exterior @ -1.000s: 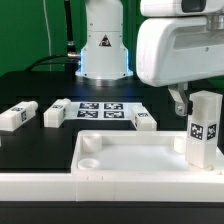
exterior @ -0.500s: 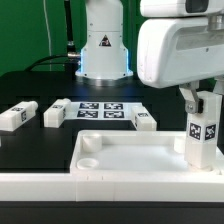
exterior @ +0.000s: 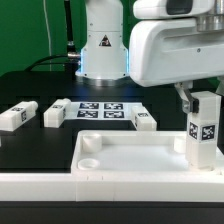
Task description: Assemble desk
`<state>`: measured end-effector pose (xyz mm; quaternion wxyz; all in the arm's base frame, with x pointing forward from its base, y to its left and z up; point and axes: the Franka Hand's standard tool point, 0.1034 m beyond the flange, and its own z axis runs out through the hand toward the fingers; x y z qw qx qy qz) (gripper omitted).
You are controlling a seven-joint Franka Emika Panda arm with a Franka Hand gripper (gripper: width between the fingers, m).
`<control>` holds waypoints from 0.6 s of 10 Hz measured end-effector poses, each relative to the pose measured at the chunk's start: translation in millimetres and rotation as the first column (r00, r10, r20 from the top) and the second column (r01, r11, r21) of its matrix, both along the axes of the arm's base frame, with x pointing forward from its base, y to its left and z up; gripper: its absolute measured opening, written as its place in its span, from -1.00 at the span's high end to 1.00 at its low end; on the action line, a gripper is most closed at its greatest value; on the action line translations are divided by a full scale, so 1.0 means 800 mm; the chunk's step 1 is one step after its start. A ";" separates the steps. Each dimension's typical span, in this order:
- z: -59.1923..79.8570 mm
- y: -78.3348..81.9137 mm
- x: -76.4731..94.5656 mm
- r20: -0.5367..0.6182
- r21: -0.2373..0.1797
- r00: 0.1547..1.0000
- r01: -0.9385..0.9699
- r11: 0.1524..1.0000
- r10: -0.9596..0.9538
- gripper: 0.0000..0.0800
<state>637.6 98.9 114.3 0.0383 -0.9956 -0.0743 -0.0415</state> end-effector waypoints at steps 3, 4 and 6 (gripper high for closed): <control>-0.001 -0.001 0.000 -0.028 0.017 0.957 0.288 0.957 -0.288 0.28; -0.001 -0.002 0.000 -0.037 0.025 0.935 0.354 0.935 -0.353 0.28; -0.001 -0.002 -0.002 -0.067 0.028 0.836 0.547 0.837 -0.544 0.28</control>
Offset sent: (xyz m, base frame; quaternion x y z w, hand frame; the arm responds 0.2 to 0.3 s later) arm -0.0076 0.0055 -0.0047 0.0251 -0.0332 0.2089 0.9770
